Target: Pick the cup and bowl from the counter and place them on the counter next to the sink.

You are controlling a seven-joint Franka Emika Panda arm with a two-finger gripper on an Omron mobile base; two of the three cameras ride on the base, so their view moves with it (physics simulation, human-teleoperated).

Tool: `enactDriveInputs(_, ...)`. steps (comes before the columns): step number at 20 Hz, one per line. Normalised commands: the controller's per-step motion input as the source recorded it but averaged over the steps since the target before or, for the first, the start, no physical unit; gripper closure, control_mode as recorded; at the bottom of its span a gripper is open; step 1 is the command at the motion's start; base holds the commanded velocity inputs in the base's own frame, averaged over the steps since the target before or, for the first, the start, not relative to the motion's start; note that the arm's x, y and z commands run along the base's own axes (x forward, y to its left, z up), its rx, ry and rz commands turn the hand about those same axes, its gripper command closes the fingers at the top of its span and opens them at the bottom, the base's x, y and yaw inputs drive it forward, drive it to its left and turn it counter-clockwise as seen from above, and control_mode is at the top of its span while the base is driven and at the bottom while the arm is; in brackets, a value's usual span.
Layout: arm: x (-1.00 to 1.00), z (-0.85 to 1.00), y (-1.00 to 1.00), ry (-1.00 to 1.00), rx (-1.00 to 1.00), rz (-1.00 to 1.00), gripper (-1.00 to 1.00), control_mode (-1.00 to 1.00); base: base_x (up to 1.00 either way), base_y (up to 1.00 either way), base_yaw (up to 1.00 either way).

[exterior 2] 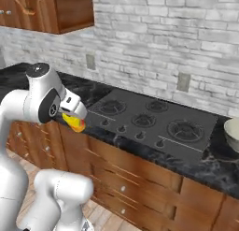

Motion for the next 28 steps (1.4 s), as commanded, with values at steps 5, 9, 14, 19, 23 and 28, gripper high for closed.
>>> enactDriveInputs(5, 0.00, 0.00, 0.00, 0.00, 0.00, 0.00, 1.00, 1.00, 0.00, 0.06, 1.00)
enactDriveInputs(9, 0.00, 0.00, 0.00, 0.00, 0.00, 0.00, 1.00, 1.00, 0.00, 0.00, 1.00)
enactDriveInputs(14, 0.00, 0.00, 0.00, 0.00, 0.00, 0.00, 1.00, 1.00, 0.00, 0.00, 1.00)
enactDriveInputs(19, 0.00, 0.00, 0.00, 0.00, 0.00, 0.00, 1.00, 1.00, 0.00, -0.08, 1.00)
enactDriveInputs(23, 0.00, 0.00, 0.00, 0.00, 0.00, 0.00, 1.00, 1.00, 0.00, -0.25, 1.00)
enactDriveInputs(28, 0.00, 0.00, 0.00, 0.00, 0.00, 0.00, 1.00, 1.00, -0.11, -0.23, 0.97)
